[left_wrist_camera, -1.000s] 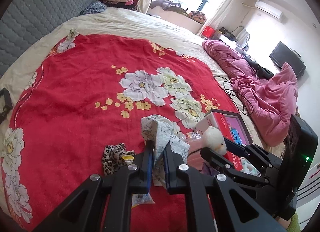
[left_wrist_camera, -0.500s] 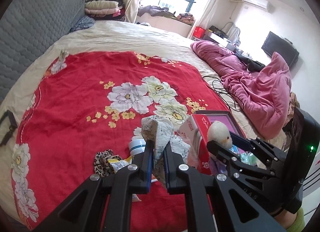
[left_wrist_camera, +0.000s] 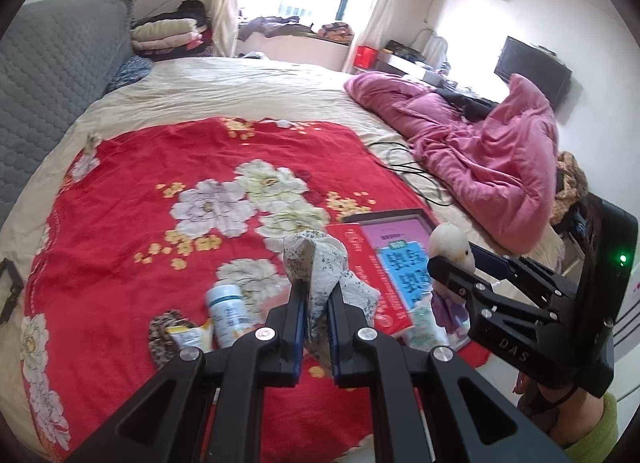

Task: Organize soft objects
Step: 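Carry the scrunchie with the left tool while the right tool carries the teddy bear to the tray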

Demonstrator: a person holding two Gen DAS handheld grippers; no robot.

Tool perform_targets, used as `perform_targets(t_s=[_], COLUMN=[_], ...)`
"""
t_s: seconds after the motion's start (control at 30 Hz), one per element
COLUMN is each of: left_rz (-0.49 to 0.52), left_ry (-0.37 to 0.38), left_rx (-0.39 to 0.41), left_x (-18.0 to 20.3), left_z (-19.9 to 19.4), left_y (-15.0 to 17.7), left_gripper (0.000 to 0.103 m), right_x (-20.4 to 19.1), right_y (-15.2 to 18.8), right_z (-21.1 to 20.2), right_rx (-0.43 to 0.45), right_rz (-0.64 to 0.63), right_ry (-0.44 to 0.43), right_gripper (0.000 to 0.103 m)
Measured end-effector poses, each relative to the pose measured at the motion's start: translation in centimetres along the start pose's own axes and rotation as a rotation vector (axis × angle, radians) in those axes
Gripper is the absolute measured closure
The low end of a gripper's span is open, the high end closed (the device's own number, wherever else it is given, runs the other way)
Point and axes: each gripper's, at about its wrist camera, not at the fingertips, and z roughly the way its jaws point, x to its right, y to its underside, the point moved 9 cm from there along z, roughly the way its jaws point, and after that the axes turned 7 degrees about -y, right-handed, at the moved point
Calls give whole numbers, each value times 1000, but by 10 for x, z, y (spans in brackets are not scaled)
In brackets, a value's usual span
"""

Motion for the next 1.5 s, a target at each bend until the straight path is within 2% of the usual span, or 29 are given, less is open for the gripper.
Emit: perform_targets(t_s=[0.33,0.53,0.7,0.97,1.3,1.5], left_rz=[51,93,118,169,211,202], left_ry=[99,149,161,140,132,133], left_rx=[-55,-106,-154,-220,-254,-277], left_x=[74,118,148,175,192,192], left_z=[25,51,79,122,149,163], left_y=[6,20,35,59,72,77], left_gripper=[93,93,93,93,93,93], right_x=[91,131,157,181,188,191], right_y=[17,35,53,76,96,103], right_z=[-36,-47,-44,-28,1,15], right_rx=[17,3,-28,-86,-158,-186], right_rz=[120,170,204,237,244,238], right_ry=[103,140,154,166,157,159], right_gripper=[54,54,54,54,54,54])
